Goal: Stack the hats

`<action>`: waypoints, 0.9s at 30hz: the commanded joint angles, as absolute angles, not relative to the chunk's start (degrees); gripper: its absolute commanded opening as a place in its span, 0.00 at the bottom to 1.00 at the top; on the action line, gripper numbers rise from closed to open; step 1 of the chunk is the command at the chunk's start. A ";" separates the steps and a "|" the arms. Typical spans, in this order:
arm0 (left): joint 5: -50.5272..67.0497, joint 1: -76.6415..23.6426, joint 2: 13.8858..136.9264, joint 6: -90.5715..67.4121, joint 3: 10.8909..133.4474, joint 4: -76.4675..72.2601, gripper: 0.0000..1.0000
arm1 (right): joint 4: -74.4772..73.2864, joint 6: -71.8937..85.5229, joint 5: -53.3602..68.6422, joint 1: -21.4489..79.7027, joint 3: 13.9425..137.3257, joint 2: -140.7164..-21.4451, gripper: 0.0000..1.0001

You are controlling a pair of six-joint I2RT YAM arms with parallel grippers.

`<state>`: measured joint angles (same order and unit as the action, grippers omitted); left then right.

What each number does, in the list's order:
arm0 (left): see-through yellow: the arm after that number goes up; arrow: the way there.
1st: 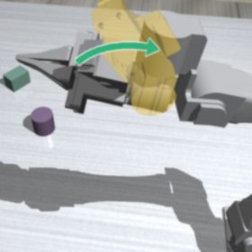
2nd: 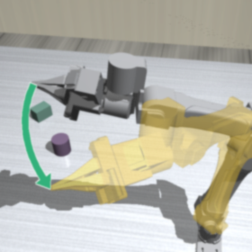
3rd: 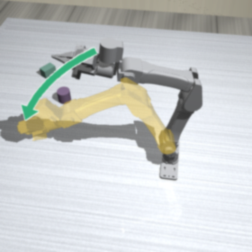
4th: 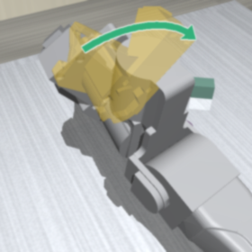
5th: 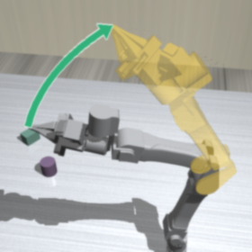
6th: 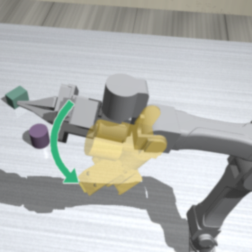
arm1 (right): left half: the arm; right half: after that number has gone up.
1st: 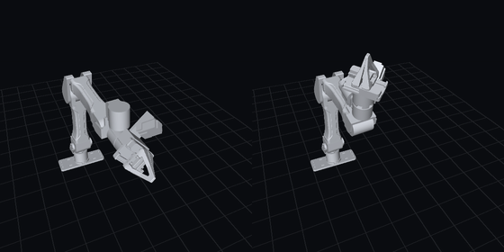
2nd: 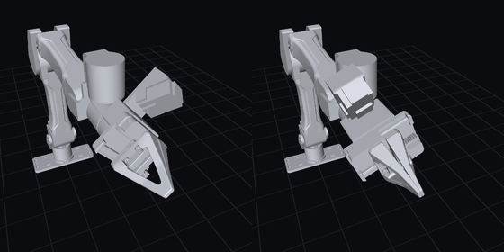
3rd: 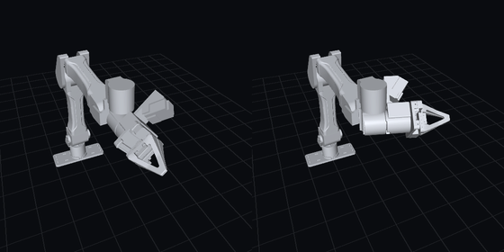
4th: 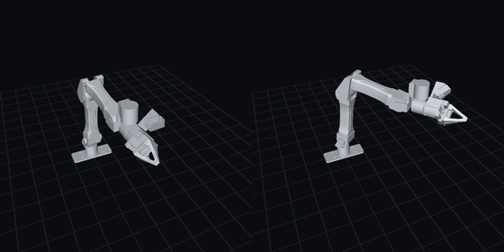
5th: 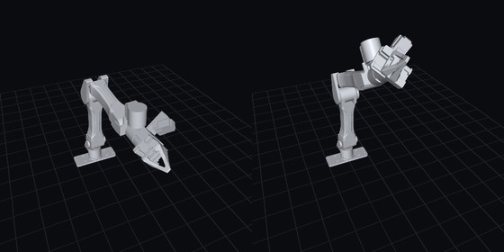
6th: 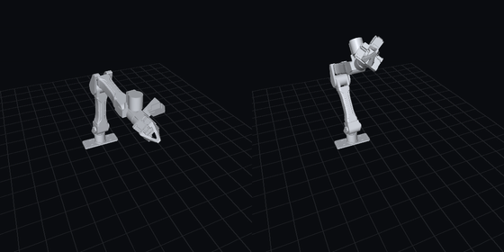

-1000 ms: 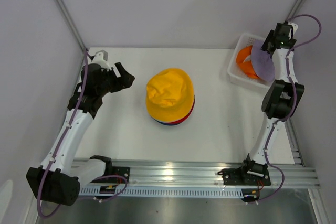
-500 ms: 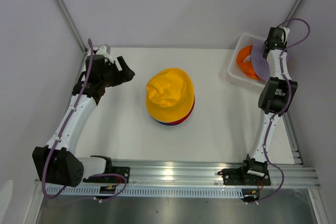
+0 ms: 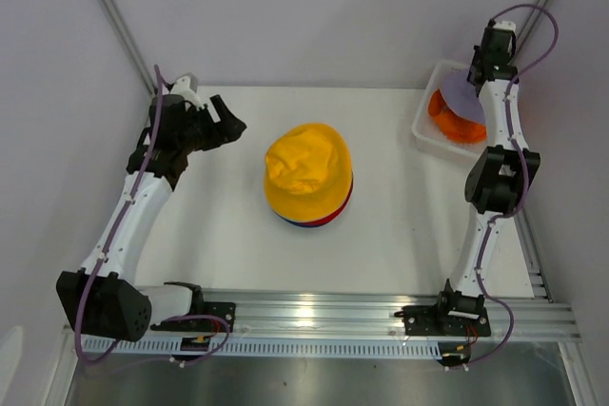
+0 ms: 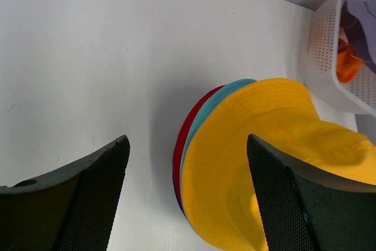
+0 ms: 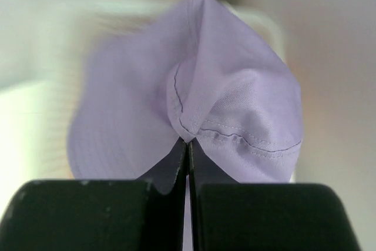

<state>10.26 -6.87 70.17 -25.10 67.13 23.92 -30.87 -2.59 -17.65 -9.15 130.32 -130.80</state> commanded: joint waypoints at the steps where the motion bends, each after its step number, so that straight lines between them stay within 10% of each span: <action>1: 16.34 -6.24 67.15 -26.97 70.13 16.55 0.83 | -25.40 -0.27 -6.08 -5.02 132.90 -117.26 0.00; 13: 31.20 -6.50 67.94 -50.95 68.57 -8.15 0.82 | -22.94 2.46 6.59 16.07 131.66 -106.88 0.00; 27: 21.97 -8.61 66.62 -82.44 50.55 -34.71 0.79 | -20.30 -2.10 -3.16 41.74 129.81 -105.56 0.00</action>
<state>23.66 -8.34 68.93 -76.64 52.18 -27.07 -23.62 0.30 0.27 39.66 129.23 -107.20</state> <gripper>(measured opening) 0.790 0.007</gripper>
